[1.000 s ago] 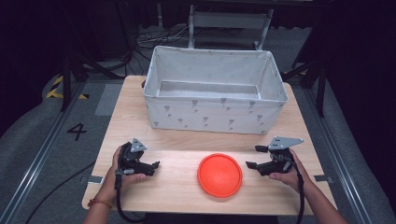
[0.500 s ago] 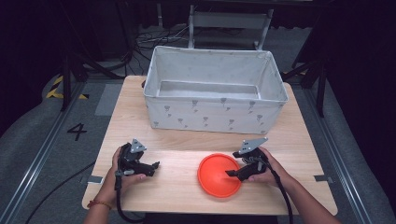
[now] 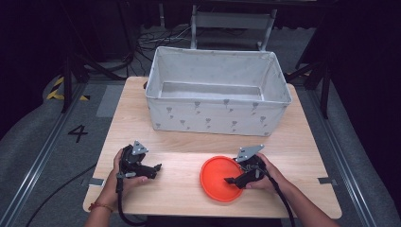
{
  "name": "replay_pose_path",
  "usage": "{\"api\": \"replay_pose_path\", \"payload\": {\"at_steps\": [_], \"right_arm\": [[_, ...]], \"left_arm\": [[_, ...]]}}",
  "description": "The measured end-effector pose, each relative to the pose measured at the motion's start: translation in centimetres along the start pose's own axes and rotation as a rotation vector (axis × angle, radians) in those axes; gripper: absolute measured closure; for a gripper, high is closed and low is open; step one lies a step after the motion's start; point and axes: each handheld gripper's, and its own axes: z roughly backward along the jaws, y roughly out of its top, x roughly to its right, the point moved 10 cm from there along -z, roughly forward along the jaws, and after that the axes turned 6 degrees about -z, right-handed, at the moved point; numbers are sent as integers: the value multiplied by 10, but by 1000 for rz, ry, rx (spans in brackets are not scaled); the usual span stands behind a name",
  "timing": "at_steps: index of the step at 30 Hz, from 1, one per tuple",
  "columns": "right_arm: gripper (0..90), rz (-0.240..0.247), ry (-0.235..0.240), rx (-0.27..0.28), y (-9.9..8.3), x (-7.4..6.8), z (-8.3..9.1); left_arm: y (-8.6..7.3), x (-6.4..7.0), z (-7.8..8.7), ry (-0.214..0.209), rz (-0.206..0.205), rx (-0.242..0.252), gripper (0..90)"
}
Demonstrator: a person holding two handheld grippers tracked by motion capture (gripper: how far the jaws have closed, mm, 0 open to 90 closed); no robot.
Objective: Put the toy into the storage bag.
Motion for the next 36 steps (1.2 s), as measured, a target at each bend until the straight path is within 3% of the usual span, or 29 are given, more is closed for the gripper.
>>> {"api": "replay_pose_path", "payload": {"at_steps": [3, 6, 11, 14, 22, 24, 28, 36], "right_arm": [[423, -34, -2, 14, 5, 4, 0], [509, -68, 0, 14, 8, 6, -1], [661, -146, 74, 46, 11, 12, 3], [714, -153, 102, 67, 14, 12, 9], [795, -96, 158, 106, 23, 1, 31], [813, -48, 166, 125, 30, -6, 44], [820, 27, 142, 140, 39, -15, 60], [822, 164, 54, 93, 54, -24, 88]], "left_arm": [[0, 0, 0, 0, 0, 1, 6], [0, 0, 0, 0, 0, 1, 6], [0, 0, 0, 0, 1, 1, 6], [-1, 0, 0, -7, -2, -3, 6], [-1, 0, 1, -14, -11, -3, 6], [-1, 0, 1, -15, -12, -3, 6], [-1, 0, 1, -16, -13, -3, 6], [-1, 0, 1, -16, -13, -3, 5]]}}
